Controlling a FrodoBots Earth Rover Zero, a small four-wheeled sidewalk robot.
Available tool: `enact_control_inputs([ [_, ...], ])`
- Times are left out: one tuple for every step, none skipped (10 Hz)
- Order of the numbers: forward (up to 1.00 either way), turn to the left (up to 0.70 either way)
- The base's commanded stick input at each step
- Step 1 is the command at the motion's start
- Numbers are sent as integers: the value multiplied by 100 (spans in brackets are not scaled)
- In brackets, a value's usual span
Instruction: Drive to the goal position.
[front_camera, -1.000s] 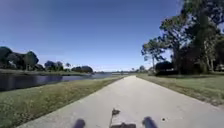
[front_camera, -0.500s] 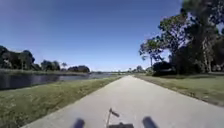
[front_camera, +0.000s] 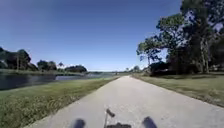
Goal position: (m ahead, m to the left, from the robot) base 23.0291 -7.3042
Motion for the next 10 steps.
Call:
enact_control_inputs([
  [85,0],
  [85,0],
  [85,0],
  [85,0],
  [85,0],
  [85,0],
  [85,0],
  [85,0],
  [85,0],
  [85,0],
])
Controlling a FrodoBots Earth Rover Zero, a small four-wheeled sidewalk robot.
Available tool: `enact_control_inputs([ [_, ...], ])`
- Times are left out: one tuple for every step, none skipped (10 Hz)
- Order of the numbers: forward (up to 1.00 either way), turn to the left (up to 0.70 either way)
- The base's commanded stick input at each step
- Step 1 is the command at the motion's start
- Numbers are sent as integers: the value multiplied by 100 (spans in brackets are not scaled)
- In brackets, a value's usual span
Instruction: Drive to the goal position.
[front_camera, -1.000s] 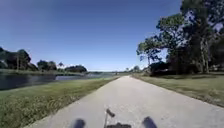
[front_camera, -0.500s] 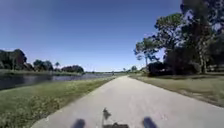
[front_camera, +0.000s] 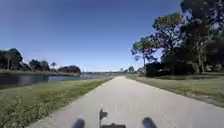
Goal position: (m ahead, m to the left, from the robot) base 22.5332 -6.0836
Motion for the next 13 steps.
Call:
enact_control_inputs([
  [85,0],
  [85,0],
  [85,0],
  [85,0],
  [85,0],
  [85,0],
  [85,0],
  [85,0],
  [85,0],
  [85,0],
  [85,0],
  [85,0],
  [85,0],
])
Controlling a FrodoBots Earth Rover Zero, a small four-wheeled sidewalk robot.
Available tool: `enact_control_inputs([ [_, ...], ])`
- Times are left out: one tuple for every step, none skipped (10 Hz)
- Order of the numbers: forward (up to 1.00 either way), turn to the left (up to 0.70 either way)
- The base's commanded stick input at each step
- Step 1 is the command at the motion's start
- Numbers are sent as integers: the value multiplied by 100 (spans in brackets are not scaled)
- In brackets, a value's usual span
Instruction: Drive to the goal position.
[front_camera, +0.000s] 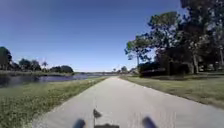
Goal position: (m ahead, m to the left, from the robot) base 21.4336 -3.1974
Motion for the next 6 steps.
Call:
enact_control_inputs([
  [85,0],
  [85,0],
  [85,0],
  [85,0],
  [85,0],
  [85,0],
])
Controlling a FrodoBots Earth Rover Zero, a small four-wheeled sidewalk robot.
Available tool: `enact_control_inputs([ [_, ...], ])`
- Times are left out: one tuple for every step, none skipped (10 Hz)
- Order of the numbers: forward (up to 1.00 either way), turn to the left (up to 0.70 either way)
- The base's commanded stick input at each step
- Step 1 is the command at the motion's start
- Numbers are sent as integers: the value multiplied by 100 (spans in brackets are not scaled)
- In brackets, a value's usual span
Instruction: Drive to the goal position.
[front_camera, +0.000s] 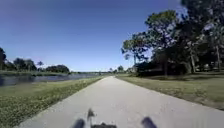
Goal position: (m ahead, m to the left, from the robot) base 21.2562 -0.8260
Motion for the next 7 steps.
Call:
enact_control_inputs([
  [85,0],
  [85,0],
  [85,0],
  [85,0],
  [85,0],
  [85,0],
  [85,0],
])
